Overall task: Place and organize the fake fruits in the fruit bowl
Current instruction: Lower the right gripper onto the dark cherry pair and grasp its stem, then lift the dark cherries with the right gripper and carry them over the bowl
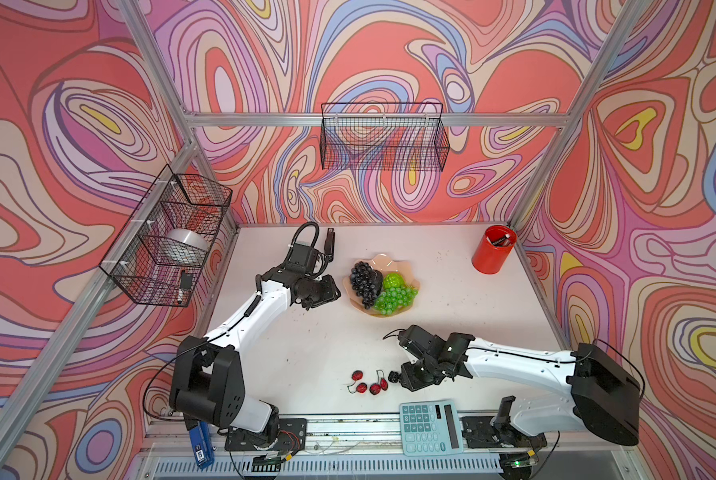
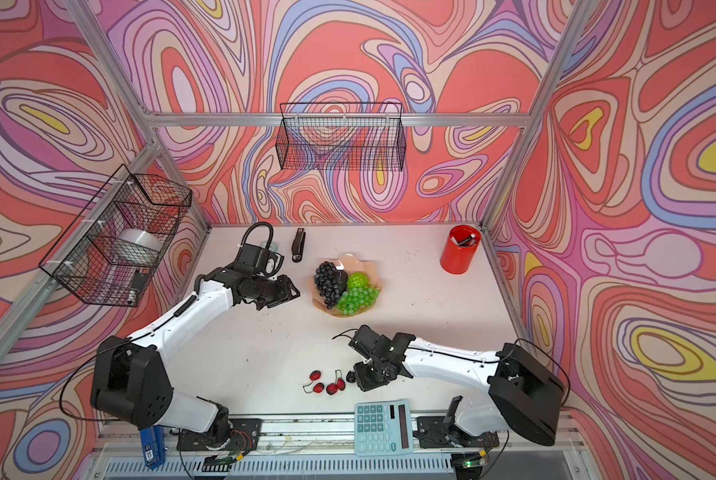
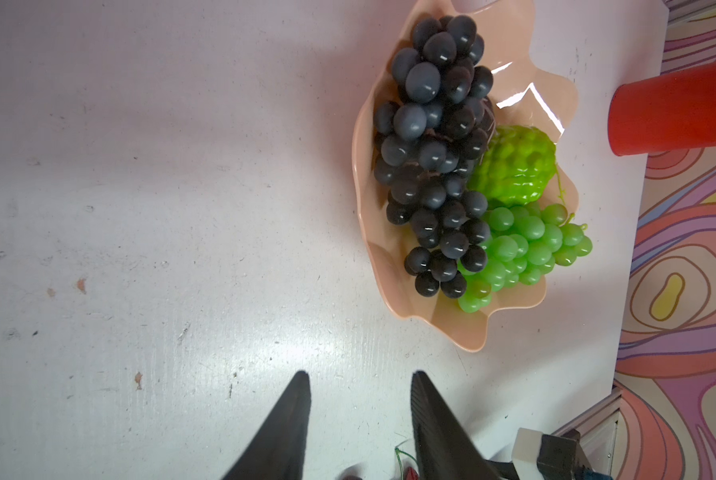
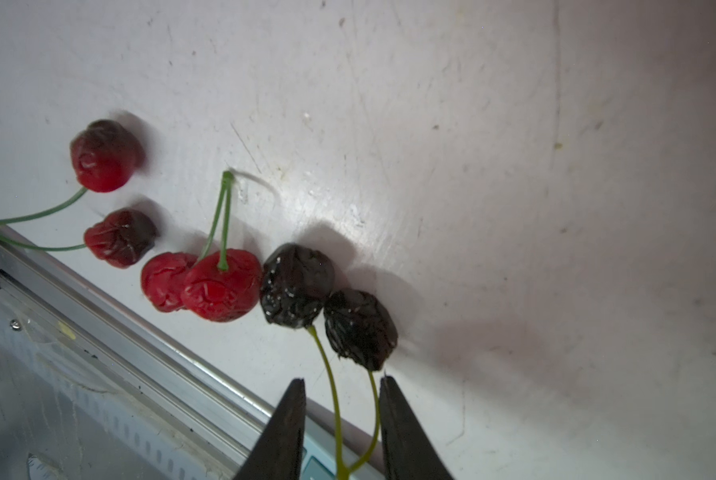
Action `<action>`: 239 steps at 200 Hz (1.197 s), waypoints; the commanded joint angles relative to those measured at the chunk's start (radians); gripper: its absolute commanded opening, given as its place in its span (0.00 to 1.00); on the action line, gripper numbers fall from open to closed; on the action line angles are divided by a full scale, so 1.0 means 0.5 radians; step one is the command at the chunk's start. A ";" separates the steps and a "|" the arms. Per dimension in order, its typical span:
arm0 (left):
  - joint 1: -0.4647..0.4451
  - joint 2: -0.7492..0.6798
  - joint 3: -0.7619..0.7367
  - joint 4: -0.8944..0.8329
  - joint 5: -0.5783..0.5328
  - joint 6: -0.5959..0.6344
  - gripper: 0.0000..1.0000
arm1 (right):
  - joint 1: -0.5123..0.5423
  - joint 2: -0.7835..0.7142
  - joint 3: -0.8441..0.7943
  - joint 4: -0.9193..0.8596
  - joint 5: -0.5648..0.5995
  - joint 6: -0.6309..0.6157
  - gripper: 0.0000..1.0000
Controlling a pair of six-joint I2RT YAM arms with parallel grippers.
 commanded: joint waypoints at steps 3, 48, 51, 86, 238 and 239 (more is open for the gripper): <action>-0.007 0.007 0.041 -0.062 -0.039 0.025 0.44 | 0.016 0.037 -0.014 0.023 0.037 -0.031 0.32; -0.006 0.010 0.041 -0.062 -0.049 0.030 0.44 | 0.017 0.044 -0.008 0.038 0.045 -0.033 0.21; -0.005 0.010 0.041 -0.062 -0.049 0.030 0.44 | 0.016 0.044 -0.007 0.038 0.047 -0.033 0.20; -0.004 0.018 0.041 -0.059 -0.043 0.031 0.44 | 0.016 0.018 0.009 0.030 0.052 -0.036 0.14; 0.030 -0.125 0.153 -0.218 -0.130 0.107 0.44 | -0.720 0.126 0.958 0.014 -0.217 -0.490 0.00; 0.030 -0.128 0.153 -0.220 -0.133 0.107 0.44 | -0.729 0.136 0.963 0.019 -0.219 -0.492 0.00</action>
